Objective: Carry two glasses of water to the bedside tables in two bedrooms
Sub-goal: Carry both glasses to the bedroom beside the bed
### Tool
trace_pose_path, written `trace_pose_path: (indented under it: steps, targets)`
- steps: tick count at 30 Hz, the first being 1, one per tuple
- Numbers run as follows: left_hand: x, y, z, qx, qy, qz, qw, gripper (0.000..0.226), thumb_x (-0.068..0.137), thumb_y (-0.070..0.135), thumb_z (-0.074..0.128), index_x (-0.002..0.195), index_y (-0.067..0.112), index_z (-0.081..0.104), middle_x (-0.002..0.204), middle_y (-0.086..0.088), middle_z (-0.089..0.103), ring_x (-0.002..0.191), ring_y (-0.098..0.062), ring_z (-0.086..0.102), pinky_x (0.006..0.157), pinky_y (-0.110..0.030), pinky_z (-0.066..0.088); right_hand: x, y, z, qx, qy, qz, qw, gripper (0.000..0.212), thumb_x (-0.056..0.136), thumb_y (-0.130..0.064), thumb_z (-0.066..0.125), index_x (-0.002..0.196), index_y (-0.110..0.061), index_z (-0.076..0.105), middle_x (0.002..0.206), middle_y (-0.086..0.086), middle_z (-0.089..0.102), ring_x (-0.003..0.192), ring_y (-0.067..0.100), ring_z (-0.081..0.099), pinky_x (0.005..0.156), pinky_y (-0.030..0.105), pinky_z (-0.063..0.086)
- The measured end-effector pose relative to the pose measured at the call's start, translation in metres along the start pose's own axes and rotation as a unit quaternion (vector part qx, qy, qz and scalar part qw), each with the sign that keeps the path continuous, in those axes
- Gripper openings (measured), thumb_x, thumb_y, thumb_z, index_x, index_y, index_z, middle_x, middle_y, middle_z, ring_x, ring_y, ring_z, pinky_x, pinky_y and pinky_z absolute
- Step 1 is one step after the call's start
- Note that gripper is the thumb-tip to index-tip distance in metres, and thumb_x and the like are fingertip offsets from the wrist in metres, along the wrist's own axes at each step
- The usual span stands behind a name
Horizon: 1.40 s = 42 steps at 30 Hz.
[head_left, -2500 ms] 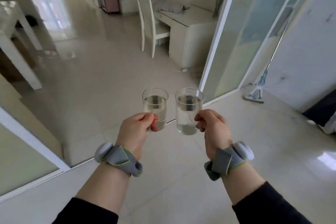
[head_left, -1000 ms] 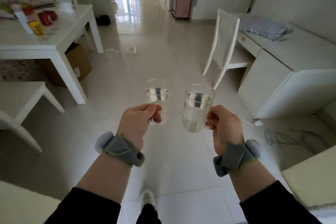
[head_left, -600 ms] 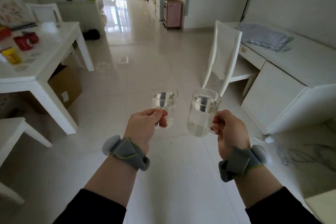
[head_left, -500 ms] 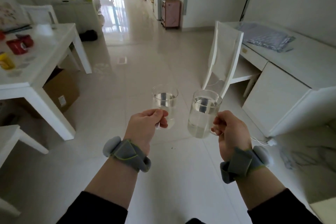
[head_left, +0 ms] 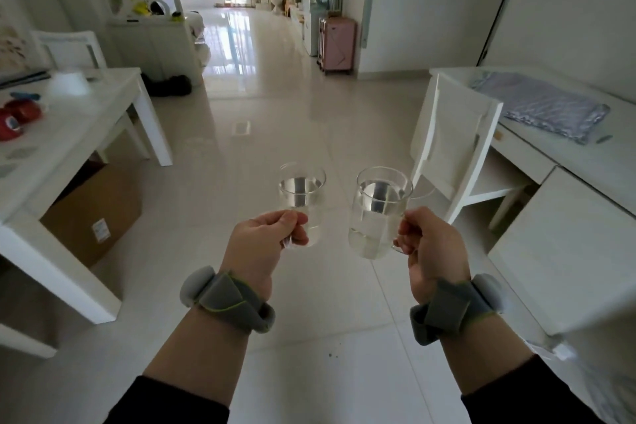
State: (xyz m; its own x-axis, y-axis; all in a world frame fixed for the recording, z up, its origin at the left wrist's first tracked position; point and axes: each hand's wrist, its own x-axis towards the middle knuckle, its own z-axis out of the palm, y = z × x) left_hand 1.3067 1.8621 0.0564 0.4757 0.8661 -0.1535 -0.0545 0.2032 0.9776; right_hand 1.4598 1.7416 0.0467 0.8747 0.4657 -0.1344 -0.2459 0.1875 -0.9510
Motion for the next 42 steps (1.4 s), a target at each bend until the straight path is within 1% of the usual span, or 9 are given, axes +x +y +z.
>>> trace_pose_path:
  steps: [5,11,14,19,23,27,30,36,42]
  targets:
    - [0.084,0.009,0.006,-0.011,0.005,-0.013,1.0,0.022,0.091,0.009,0.051,0.083,0.002,0.069,0.07,-0.014,0.065,0.064,-0.021,0.06,0.073,-0.026,0.052,0.077,0.008,0.042,-0.005,0.007,0.009,1.0,0.042,0.077,-0.007,0.053,0.036,-0.02,0.052,0.042,-0.003,0.044,0.044,0.011,0.037,0.068,0.033,0.044]
    - [0.196,0.017,0.001,0.007,-0.01,-0.022,1.0,0.022,0.091,0.011,0.052,0.082,0.005,0.07,0.07,-0.012,0.066,0.067,-0.021,0.061,0.082,-0.032,0.05,0.169,0.027,0.103,0.004,0.025,0.011,1.0,0.041,0.075,-0.01,0.055,0.035,-0.02,0.053,0.043,-0.002,0.045,0.043,0.011,0.037,0.068,0.034,0.043]
    - [0.262,0.029,-0.002,0.026,-0.03,-0.021,0.999,0.022,0.091,0.013,0.052,0.081,0.007,0.071,0.067,-0.008,0.067,0.064,-0.018,0.061,0.081,-0.031,0.048,0.219,0.032,0.141,0.005,0.045,0.009,0.999,0.042,0.075,-0.011,0.055,0.035,-0.02,0.053,0.044,-0.002,0.045,0.044,0.012,0.038,0.069,0.035,0.043]
    - [0.369,0.054,0.002,0.047,-0.049,-0.016,0.998,0.023,0.091,0.013,0.053,0.08,0.007,0.072,0.062,-0.003,0.067,0.054,-0.006,0.06,0.072,-0.027,0.045,0.295,0.03,0.199,0.021,0.065,0.002,0.998,0.041,0.072,-0.011,0.056,0.033,-0.021,0.051,0.04,-0.005,0.043,0.041,0.009,0.038,0.067,0.033,0.042]
    - [0.424,0.058,0.013,0.041,-0.057,-0.023,0.997,0.022,0.09,0.015,0.054,0.079,0.01,0.072,0.063,-0.003,0.068,0.063,-0.013,0.062,0.075,-0.028,0.046,0.343,0.033,0.217,0.02,0.071,-0.001,0.997,0.04,0.075,-0.01,0.055,0.036,-0.02,0.05,0.039,-0.004,0.042,0.041,0.01,0.037,0.066,0.033,0.042]
    - [0.494,0.061,0.039,0.035,-0.063,-0.029,0.997,0.022,0.09,0.013,0.055,0.077,0.01,0.072,0.063,-0.005,0.068,0.067,-0.019,0.061,0.082,-0.035,0.047,0.415,0.035,0.235,0.003,0.088,0.008,0.996,0.035,0.078,-0.007,0.052,0.044,-0.012,0.045,0.037,-0.003,0.039,0.041,0.012,0.035,0.064,0.031,0.041]
    - [0.561,0.065,0.072,0.03,-0.062,-0.027,0.997,0.023,0.09,0.012,0.055,0.075,0.01,0.072,0.063,-0.006,0.067,0.065,-0.019,0.061,0.082,-0.035,0.048,0.49,0.028,0.247,-0.005,0.09,0.017,0.996,0.035,0.08,-0.005,0.052,0.046,-0.011,0.045,0.039,-0.001,0.039,0.045,0.014,0.035,0.065,0.031,0.043]
    - [0.657,0.078,0.123,0.024,-0.06,-0.032,0.997,0.022,0.09,0.013,0.054,0.078,0.008,0.072,0.062,-0.005,0.068,0.066,-0.019,0.062,0.078,-0.031,0.047,0.592,0.007,0.27,-0.006,0.067,-0.006,0.998,0.037,0.078,-0.004,0.051,0.042,-0.013,0.044,0.042,0.002,0.037,0.049,0.017,0.033,0.066,0.035,0.04]
    - [0.76,0.09,0.166,0.02,-0.066,-0.037,0.997,0.021,0.09,0.015,0.055,0.08,0.009,0.072,0.065,-0.005,0.069,0.069,-0.021,0.063,0.086,-0.036,0.048,0.706,-0.002,0.292,-0.012,0.073,-0.006,0.997,0.039,0.077,-0.007,0.054,0.04,-0.017,0.047,0.041,0.001,0.04,0.046,0.015,0.037,0.067,0.034,0.045]
